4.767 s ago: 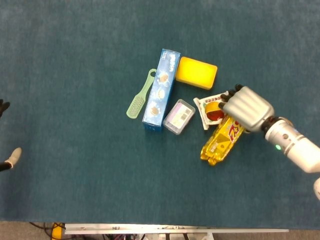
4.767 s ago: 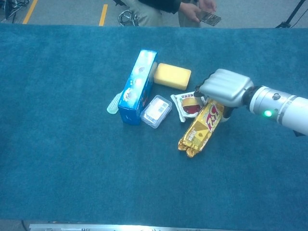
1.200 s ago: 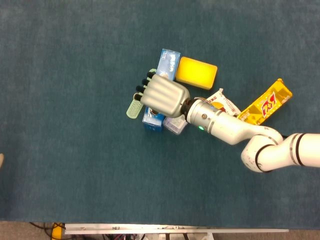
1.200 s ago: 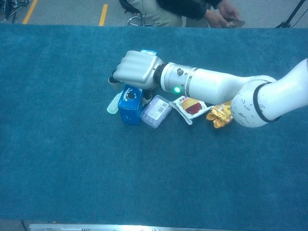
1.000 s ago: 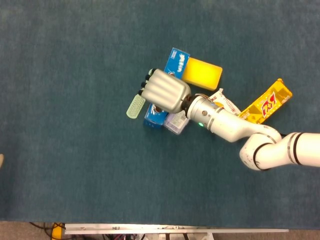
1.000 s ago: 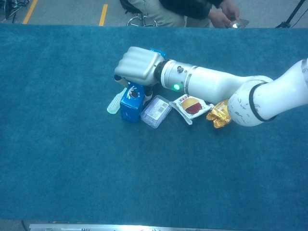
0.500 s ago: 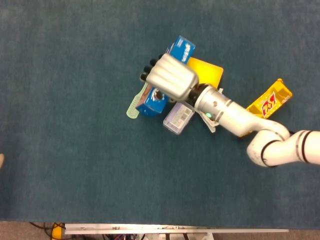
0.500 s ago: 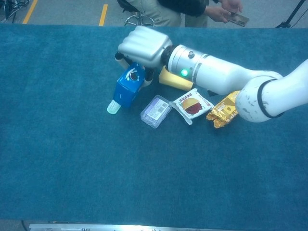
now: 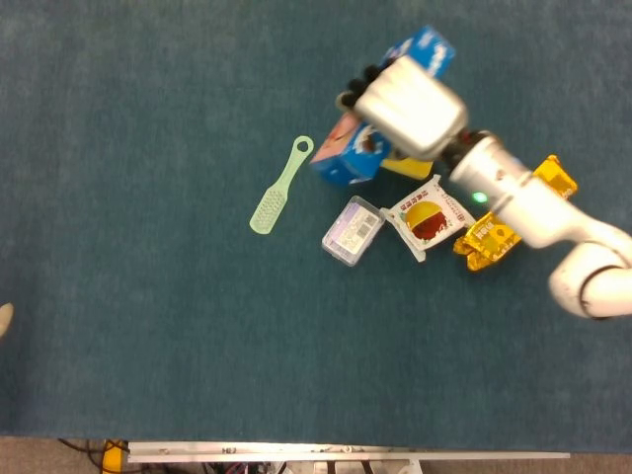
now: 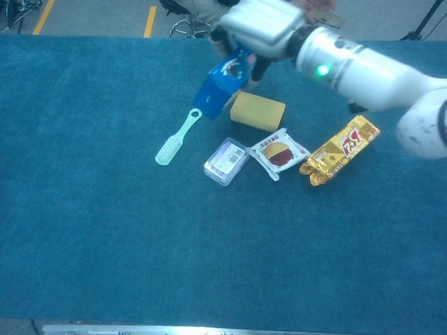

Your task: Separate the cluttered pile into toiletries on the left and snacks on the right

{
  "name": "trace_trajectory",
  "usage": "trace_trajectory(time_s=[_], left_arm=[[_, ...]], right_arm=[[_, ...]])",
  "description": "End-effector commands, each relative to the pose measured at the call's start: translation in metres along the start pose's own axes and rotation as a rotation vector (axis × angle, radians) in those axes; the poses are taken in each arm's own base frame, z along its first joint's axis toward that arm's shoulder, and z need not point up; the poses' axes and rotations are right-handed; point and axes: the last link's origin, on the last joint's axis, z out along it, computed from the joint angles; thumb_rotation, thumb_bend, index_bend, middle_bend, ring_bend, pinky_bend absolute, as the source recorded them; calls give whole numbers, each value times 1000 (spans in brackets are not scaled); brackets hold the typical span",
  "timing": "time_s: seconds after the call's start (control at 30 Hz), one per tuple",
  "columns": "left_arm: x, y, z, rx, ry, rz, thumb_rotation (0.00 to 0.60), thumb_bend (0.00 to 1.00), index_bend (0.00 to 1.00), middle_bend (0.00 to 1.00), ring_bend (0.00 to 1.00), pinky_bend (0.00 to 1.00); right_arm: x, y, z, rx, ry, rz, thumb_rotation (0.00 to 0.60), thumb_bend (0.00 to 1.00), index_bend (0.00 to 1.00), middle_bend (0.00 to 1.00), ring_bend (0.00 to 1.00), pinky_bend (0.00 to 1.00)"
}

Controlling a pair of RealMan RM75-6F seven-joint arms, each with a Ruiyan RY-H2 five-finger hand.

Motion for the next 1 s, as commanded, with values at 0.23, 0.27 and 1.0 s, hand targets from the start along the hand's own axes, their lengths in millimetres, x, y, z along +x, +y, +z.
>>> trace_trajectory(time_s=[0.23, 0.27, 1.0], left_arm=[[-6, 2, 4, -13, -18, -11, 600, 264, 82, 62, 36, 85], [-6, 3, 4, -16, -19, -12, 600, 264, 82, 62, 36, 85], [-17, 5, 12, -30, -52, -29, 600, 264, 82, 61, 36, 85]], right_arm=[[-9, 49, -55, -83, -82, -70, 600, 0, 653, 571, 617, 614], [-10, 53, -60, -92, -89, -74, 600, 0, 653, 571, 618, 614], [-49, 97, -105, -209, -257, -140, 600, 0, 653, 571, 617, 614]])
